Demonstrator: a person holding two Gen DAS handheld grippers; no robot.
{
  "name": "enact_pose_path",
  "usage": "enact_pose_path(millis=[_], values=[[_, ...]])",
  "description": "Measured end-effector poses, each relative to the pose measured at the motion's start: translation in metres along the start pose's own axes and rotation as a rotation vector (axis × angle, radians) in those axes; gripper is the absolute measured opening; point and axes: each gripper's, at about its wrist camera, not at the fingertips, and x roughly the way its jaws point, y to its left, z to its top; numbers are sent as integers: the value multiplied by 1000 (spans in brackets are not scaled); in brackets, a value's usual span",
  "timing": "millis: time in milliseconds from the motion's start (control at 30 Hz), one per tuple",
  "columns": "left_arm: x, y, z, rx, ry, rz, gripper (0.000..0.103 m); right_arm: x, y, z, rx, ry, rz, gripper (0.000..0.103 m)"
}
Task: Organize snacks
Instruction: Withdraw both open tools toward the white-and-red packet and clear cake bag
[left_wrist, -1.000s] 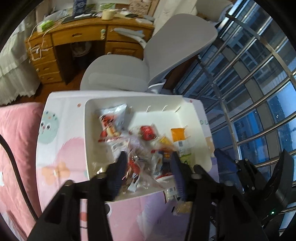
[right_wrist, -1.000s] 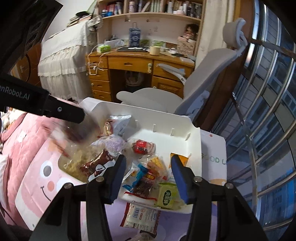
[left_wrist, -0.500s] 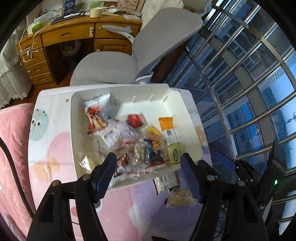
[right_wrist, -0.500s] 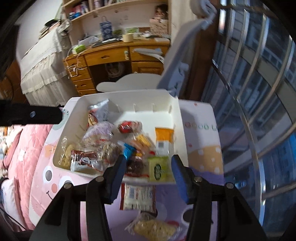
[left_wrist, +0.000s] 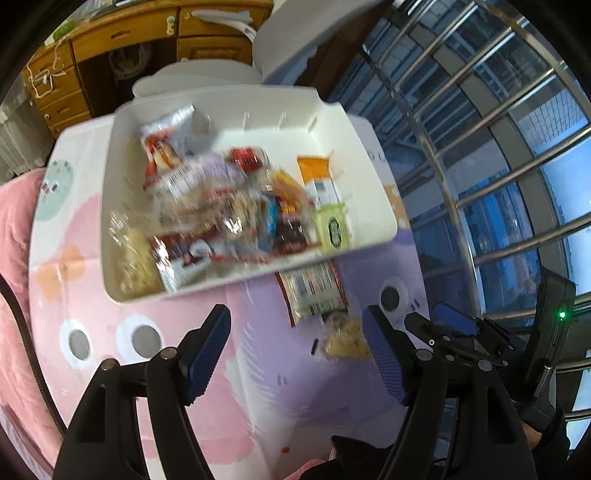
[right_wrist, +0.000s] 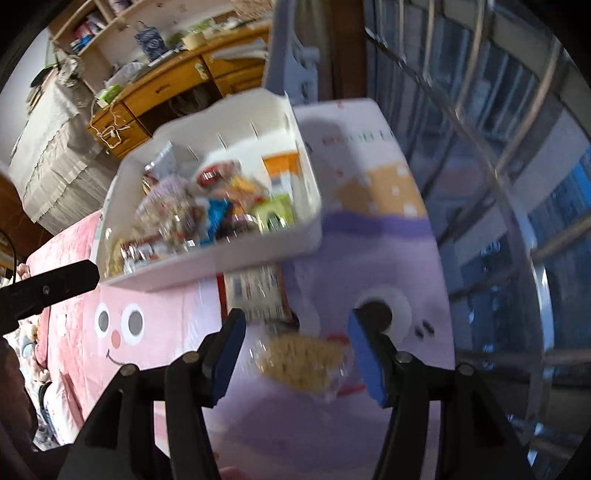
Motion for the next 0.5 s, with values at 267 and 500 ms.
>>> enact_pose_path(millis=[267, 500], values=[[50, -9, -12, -5, 106, 13, 76, 21, -10, -31, 4, 59, 5, 62], [88, -11, -15, -41, 180, 51, 80, 48, -13, -49, -42, 67, 28, 63]])
